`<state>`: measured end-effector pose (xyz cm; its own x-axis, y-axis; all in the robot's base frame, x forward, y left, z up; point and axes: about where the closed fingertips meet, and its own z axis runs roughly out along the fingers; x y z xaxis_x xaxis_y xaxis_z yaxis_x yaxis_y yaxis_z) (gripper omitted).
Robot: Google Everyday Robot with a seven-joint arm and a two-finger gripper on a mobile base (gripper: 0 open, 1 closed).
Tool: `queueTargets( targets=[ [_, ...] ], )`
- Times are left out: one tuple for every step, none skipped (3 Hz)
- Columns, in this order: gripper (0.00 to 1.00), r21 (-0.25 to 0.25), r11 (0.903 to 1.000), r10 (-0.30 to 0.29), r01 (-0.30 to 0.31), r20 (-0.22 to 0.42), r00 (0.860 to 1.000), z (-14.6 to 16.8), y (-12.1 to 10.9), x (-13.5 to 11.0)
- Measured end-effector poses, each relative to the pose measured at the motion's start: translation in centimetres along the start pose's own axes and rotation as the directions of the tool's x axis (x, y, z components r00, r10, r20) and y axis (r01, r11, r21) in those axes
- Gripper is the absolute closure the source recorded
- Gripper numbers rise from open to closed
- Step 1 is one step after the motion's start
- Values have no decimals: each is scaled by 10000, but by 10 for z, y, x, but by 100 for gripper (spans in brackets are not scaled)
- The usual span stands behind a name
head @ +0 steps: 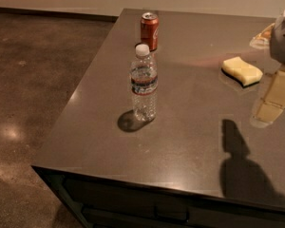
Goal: Pick sponge
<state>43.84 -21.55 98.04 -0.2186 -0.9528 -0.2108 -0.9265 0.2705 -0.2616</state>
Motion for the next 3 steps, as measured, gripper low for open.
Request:
queueTargets(
  targets=[
    [0, 1, 10000, 1, -1, 0, 10000, 0, 0, 0],
    [0, 126, 9997, 200, -200, 78, 9998, 3, -4, -3],
    [0, 216, 9945, 1015, -1023, 349, 9942, 21, -24, -9]
  ],
)
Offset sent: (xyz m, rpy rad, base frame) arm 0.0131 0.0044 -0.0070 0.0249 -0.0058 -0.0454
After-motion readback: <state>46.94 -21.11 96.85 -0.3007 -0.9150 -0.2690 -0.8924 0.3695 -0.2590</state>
